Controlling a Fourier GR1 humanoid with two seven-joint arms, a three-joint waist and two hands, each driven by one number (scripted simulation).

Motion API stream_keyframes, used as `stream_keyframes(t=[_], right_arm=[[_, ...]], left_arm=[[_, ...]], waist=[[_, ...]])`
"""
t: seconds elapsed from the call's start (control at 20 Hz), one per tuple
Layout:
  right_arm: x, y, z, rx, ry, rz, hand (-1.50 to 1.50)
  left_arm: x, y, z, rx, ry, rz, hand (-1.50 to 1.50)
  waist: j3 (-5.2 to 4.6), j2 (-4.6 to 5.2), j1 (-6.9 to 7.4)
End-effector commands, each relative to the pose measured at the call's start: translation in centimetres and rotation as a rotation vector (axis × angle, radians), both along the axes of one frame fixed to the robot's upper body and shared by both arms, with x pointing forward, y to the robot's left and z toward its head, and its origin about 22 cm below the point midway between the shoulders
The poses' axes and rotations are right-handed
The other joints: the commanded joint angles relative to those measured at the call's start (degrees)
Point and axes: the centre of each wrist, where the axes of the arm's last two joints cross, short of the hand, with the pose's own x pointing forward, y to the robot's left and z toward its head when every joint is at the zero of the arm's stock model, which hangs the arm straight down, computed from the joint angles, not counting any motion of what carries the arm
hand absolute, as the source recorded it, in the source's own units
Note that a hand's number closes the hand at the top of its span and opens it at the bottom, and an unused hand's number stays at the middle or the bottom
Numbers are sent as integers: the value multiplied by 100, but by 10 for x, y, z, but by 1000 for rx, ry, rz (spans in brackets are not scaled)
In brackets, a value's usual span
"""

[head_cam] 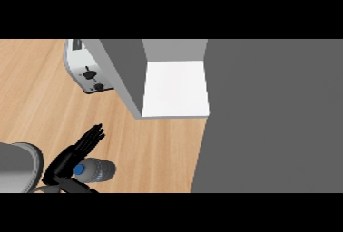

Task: Pick up the bottled water, place it into the cabinet and close the cabinet

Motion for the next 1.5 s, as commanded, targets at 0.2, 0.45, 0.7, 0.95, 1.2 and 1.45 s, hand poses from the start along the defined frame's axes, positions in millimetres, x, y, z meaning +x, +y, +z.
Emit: stream_keyframes(t=[0.2,0.45,0.7,0.95,1.2,1.45], right_arm=[[-30,-14,23,4,-67,-32,-150],[-27,-15,18,20,-69,-34,-150],[-30,-13,14,30,-65,-47,-150],[-30,-22,10,30,-54,-56,-150],[-28,-25,9,7,-43,-79,-150],[-24,-23,-1,10,-39,-86,-150]], left_arm=[[-3,4,-20,-154,-24,-55,-150],[-8,-7,-35,-188,1,-64,-150],[0,-15,-43,-220,25,-45,-150],[19,-38,-37,-261,42,-112,150],[7,-52,-45,-328,88,-177,150],[26,-67,-26,-225,-112,-199,150]], waist=[[-2,-2,-4],[3,2,-9],[-3,8,-63],[6,4,-69],[9,-13,1],[10,-20,8]])
